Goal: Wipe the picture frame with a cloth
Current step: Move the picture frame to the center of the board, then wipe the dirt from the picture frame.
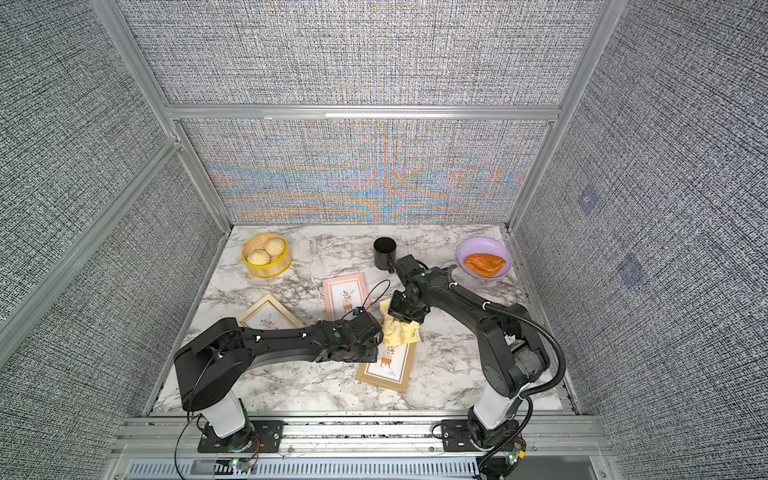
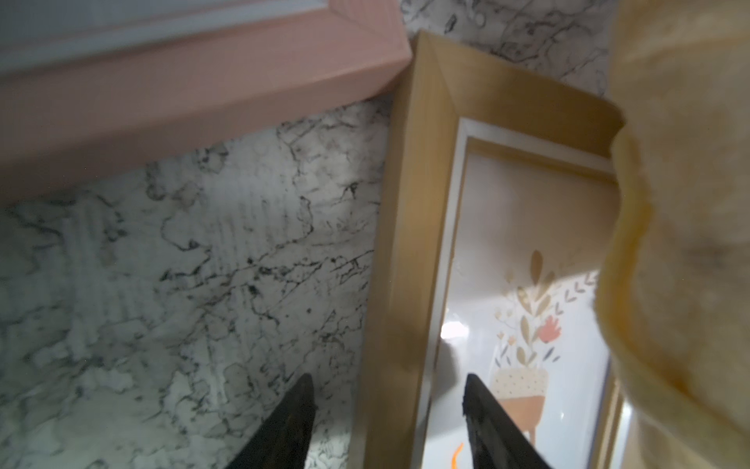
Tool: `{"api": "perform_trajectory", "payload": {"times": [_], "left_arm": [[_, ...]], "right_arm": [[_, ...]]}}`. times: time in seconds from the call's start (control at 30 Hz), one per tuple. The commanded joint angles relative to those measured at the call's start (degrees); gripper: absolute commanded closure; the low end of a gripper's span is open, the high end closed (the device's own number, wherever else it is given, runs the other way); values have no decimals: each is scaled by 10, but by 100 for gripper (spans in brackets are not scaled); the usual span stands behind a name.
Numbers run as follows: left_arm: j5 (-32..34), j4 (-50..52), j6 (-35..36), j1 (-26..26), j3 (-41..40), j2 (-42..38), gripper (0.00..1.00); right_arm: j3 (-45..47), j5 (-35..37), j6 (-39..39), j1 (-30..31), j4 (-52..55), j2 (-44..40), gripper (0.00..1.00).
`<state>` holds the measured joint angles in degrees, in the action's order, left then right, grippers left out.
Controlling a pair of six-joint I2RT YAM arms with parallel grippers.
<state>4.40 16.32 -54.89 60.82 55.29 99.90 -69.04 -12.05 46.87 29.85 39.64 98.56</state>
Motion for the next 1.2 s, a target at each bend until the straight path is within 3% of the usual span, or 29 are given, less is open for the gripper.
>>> {"api": "perform_trajectory", "payload": {"times": [0.0, 0.17, 0.47, 0.8, 1.1, 1.17], "left_arm": [[-4, -18, -3, -7, -4, 7, 43], [-6, -21, 5, -12, -4, 15, 51], [-12, -20, -4, -13, -40, 6, 73], [-19, -3, -3, -19, -45, 14, 92], [-20, 3, 5, -19, -46, 16, 94], [-17, 2, 8, -19, -49, 7, 85]], "right_arm": [[-7, 8, 18, 10, -37, 20, 100], [-11, 30, 28, 30, -52, 45, 100], [40, 44, 45, 36, -54, 46, 100], [96, 85, 10, -16, -10, -24, 100], [67, 55, -10, -14, -20, -13, 100], [57, 52, -7, -11, -20, -13, 100]]}}
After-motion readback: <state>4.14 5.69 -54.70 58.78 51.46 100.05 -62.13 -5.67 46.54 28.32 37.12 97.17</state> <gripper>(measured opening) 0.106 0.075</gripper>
